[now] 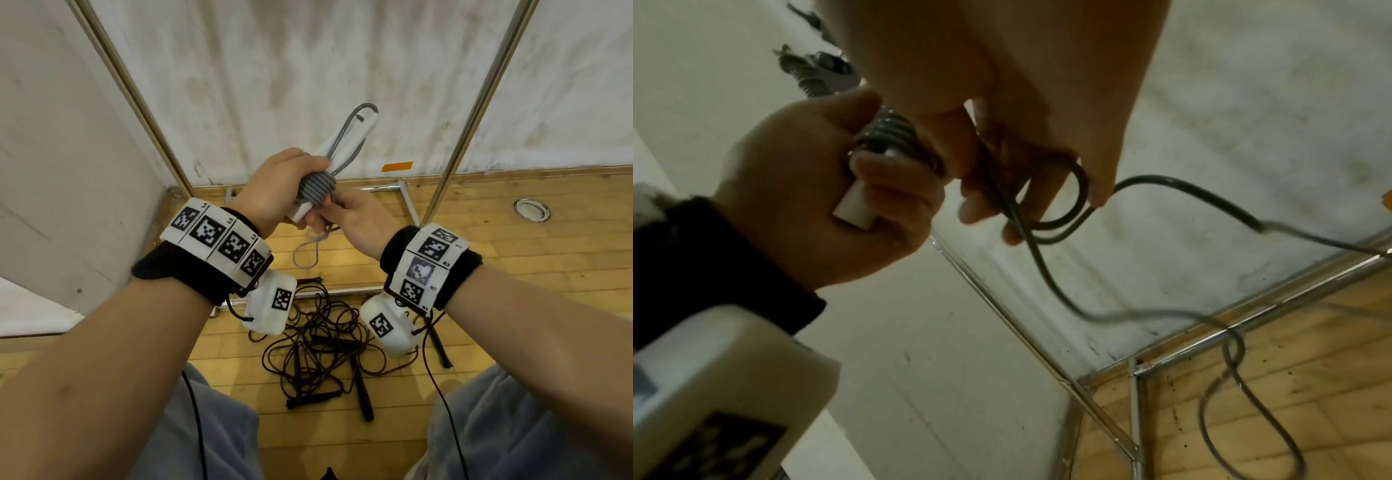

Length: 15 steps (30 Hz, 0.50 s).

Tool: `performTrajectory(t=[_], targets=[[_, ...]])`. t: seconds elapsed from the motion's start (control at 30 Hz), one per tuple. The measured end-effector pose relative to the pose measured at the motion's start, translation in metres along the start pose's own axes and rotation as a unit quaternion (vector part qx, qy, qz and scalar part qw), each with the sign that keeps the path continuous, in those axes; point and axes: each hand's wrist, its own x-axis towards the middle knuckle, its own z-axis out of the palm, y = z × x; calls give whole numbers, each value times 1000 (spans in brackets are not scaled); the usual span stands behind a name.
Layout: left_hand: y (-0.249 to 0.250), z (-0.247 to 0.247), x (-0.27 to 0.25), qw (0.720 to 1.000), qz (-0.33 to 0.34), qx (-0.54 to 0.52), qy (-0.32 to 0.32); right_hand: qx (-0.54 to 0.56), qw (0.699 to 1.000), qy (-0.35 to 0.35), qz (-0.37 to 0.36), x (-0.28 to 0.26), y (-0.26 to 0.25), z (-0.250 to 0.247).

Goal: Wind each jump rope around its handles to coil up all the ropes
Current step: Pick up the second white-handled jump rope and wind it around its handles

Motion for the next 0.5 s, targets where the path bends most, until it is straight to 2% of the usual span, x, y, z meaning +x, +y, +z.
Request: performTrajectory(t=[0.1, 0.17, 0.3, 0.37, 0.43, 0.5], targets=[[-1, -5, 0, 999, 9, 22, 28, 8, 1000, 24, 15, 1, 1, -2], [-1, -9, 0, 998, 27, 38, 50, -41, 999, 32, 11, 1, 5, -5], [-3, -17, 0, 986, 60, 101, 122, -121, 992, 1, 38, -7, 10, -5], [-8, -21, 1, 966, 75, 196, 153, -98, 993, -9, 60, -9, 13, -3], [-15, -24, 2, 934, 81, 309, 162, -28, 996, -9, 89, -8, 14, -2], [-22, -29, 5, 897, 74, 407, 155, -8, 995, 5, 99, -7, 12, -3]])
